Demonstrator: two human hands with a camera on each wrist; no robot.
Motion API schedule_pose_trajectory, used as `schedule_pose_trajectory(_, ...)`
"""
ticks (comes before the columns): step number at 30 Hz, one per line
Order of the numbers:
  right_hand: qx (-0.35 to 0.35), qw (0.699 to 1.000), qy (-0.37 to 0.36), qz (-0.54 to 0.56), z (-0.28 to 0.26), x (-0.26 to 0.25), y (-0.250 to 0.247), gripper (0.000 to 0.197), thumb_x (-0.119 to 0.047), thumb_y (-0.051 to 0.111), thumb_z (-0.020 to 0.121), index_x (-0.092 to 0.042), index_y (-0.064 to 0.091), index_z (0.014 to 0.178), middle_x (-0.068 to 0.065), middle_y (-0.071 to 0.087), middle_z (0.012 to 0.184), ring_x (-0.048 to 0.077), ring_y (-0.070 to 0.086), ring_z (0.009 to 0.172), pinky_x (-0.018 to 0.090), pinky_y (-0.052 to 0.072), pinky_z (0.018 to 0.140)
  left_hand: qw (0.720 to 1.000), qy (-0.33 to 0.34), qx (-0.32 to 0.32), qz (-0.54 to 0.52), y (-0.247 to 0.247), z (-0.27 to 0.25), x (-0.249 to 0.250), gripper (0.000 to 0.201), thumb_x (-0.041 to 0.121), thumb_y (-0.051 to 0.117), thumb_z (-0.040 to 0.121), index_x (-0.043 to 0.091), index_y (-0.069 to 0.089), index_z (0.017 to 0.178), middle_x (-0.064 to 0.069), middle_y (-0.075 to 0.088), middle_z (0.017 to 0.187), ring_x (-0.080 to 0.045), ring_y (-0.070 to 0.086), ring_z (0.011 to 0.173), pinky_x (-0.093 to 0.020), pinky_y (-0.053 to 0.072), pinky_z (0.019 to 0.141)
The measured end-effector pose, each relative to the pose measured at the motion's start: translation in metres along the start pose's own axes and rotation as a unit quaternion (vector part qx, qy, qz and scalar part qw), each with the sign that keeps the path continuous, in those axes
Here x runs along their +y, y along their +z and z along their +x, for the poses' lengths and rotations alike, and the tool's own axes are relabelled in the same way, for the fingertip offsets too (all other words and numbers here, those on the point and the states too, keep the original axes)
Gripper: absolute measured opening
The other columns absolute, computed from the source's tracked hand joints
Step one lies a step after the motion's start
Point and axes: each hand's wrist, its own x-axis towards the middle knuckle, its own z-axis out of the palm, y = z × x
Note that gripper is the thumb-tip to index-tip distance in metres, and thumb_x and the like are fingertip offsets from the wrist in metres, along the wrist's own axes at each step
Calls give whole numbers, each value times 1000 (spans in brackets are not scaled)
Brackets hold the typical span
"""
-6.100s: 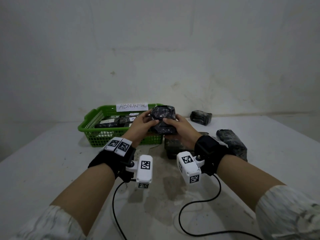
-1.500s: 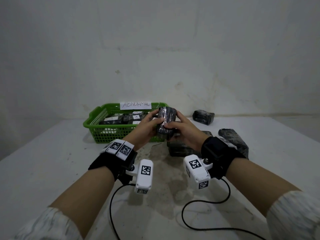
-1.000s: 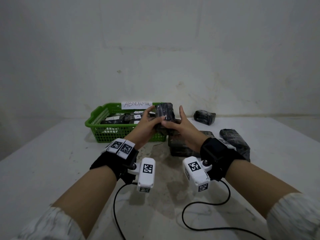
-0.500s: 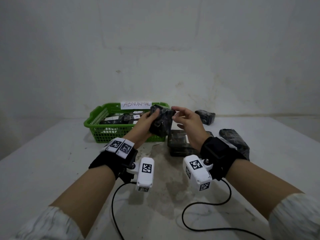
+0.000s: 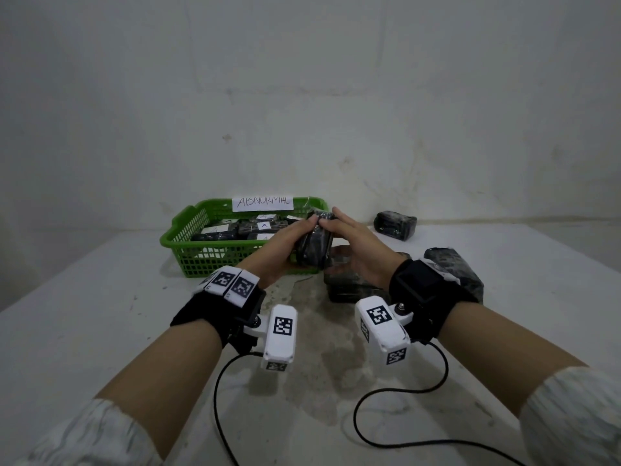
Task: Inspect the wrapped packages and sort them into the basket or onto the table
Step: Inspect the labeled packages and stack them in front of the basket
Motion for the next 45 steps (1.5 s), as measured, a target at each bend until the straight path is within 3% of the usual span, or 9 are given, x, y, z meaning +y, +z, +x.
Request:
schedule_pose_trajectory(3, 0, 1000, -3, 1, 0, 1, 2, 13, -36, 50, 97, -38, 61, 104, -1, 59, 98, 18, 59, 77, 34, 51, 66, 1000, -5, -5, 11, -1, -1, 1, 47, 53, 54, 87, 26, 59, 126, -5, 65, 123, -25, 61, 115, -46, 48, 98)
schedule_pose_trajectory(7, 43, 999, -16, -13, 7, 2, 5, 47, -41, 56, 92, -17, 53, 133, 3, 61, 116, 16, 59, 86, 25, 49, 54, 1000, -9, -9, 8, -3, 0, 1, 42, 35, 52, 94, 19, 52, 133, -11, 63, 125, -28, 59, 116, -43, 50, 96)
schedule_pose_trajectory(11, 29, 999, -14, -11, 7, 1, 5, 36, -34, 51, 96, -15, 60, 125, -5, 66, 90, 8, 64, 65, 23, 48, 50, 1000, 4, 8, -2, -2, -1, 3, 37, 26, 52, 95, 16, 52, 131, -9, 63, 122, -26, 61, 112, -37, 53, 88)
schedule_pose_trajectory(20, 40, 999, -19, -12, 7, 0, -1, 33, -33, 57, 94, -16, 64, 121, -2, 68, 97, 13, 65, 73, 28, 51, 58, 1000, 2, -5, -13, -1, 0, 0, 43, 6, 53, 92, 11, 47, 134, -16, 62, 116, -28, 61, 105, -47, 46, 100)
schedule_pose_trajectory(24, 9, 1000, -4, -2, 10, -1, -5, 33, -22, 56, 94, -15, 59, 127, 4, 66, 99, 18, 66, 73, 31, 55, 62, 1000, 2, -10, -9, 1, 2, 1, 39, 7, 52, 93, 10, 48, 131, -15, 61, 114, -24, 62, 97, -37, 53, 87)
schedule_pose_trajectory(31, 37, 999, -13, -10, 17, 5, -6, 33, -30, 56, 95, -16, 60, 124, 2, 66, 97, 19, 66, 77, 31, 55, 64, 999, -1, -26, -41, 0, 2, 1, 45, 6, 48, 95, 15, 42, 138, -17, 55, 131, -29, 56, 116, -44, 47, 97)
schedule_pose_trajectory(39, 21, 997, 9, -76, 21, 4, -6, 36, -39, 53, 95, -20, 57, 126, 0, 66, 103, 16, 64, 85, 31, 50, 75, 998, 4, 5, -60, -2, 6, -6, 39, 33, 46, 97, 26, 41, 136, -9, 49, 136, -26, 53, 121, -44, 55, 88)
schedule_pose_trajectory(41, 16, 994, 13, -108, 20, 3, -3, 52, -59, 52, 90, -30, 51, 133, -3, 61, 122, 13, 62, 104, 27, 51, 80, 997, 5, 25, -72, -2, 6, -6, 43, 37, 45, 97, 21, 39, 137, -12, 46, 137, -28, 53, 121, -43, 57, 82)
schedule_pose_trajectory(45, 14, 993, -22, -116, 33, 17, -12, 96, -79, 63, 67, -43, 25, 147, -13, 22, 156, 12, 29, 141, 46, 30, 113, 995, -16, 28, -95, -5, 7, -3, 51, 46, 42, 96, 18, 36, 138, -20, 51, 132, -36, 59, 114, -44, 58, 81)
